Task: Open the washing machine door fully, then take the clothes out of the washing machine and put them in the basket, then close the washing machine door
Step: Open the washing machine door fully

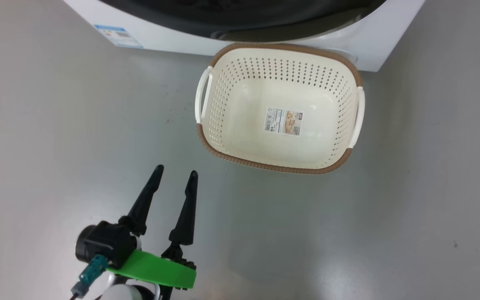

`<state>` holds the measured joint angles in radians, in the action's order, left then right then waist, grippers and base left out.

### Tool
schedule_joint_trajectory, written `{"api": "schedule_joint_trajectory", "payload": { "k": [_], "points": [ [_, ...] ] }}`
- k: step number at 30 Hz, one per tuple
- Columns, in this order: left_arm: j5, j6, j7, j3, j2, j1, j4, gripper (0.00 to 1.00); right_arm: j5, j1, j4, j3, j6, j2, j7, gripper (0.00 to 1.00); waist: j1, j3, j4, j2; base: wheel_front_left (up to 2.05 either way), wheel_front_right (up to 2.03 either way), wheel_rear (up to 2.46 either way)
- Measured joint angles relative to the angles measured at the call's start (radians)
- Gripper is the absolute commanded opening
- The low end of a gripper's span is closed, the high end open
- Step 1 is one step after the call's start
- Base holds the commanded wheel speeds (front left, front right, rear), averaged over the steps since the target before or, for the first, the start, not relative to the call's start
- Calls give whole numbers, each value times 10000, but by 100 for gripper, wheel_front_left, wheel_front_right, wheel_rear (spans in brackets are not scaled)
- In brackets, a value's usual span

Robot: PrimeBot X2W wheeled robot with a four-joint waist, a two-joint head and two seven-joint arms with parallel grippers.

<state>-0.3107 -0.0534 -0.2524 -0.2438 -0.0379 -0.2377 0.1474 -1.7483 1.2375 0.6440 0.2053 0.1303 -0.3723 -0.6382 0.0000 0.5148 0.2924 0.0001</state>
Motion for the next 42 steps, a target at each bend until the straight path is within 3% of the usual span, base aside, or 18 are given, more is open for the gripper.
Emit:
{"api": "schedule_joint_trajectory", "payload": {
  "k": [7, 20, 42],
  "points": [
    [-182, 13, 0, -190, 33, -264, -56, 100, 81, 770, 663, 188, -2, 12, -332, 0, 0, 415, 260, 0, 0, 0, 0],
    [-326, 94, 0, -247, 38, -351, -50, 100, 546, 920, 828, 639, -38, 46, -671, 0, 0, 390, 375, 0, 0, 0, 0],
    [52, 86, 0, -150, 31, 158, 167, 100, 619, -2065, -968, 1285, -50, 974, -1781, 0, 0, -1287, -78, 0, 0, 0, 0]
  ]
}}
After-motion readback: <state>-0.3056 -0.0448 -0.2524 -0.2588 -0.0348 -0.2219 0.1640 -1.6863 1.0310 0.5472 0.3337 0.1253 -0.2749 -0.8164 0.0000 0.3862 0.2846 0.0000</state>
